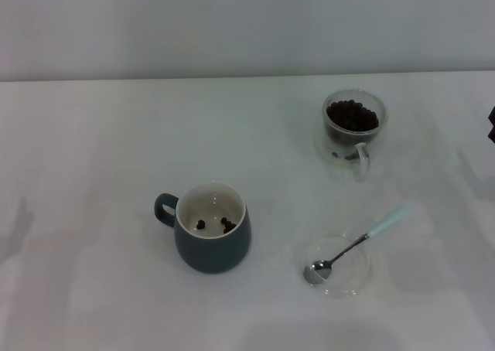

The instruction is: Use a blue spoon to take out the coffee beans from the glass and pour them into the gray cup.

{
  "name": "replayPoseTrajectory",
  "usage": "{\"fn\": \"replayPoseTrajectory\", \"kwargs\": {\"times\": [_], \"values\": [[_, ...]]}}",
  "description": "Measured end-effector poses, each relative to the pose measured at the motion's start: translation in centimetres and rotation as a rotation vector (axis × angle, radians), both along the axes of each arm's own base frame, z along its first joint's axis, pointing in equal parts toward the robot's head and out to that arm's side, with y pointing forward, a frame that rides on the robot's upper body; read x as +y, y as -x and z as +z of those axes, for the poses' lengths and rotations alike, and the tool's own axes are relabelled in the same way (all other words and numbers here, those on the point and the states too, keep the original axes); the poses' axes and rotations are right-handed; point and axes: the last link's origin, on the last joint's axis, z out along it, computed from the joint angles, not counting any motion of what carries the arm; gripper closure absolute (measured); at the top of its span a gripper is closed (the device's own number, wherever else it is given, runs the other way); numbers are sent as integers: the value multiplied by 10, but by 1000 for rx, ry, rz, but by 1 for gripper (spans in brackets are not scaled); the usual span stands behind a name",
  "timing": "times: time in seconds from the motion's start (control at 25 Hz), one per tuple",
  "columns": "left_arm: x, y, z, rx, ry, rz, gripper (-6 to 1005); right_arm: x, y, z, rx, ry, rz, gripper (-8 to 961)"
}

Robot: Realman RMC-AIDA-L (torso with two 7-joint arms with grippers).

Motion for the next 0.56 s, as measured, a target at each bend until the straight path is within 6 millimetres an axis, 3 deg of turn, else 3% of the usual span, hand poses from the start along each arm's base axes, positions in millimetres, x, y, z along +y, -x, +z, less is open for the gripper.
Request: {"fn": "replayPoseTrajectory", "kwargs": {"times": [0.56], "values": [[24,-13,-6,2,36,-31,106,-1,-4,-3,2,13,-30,83]]}}
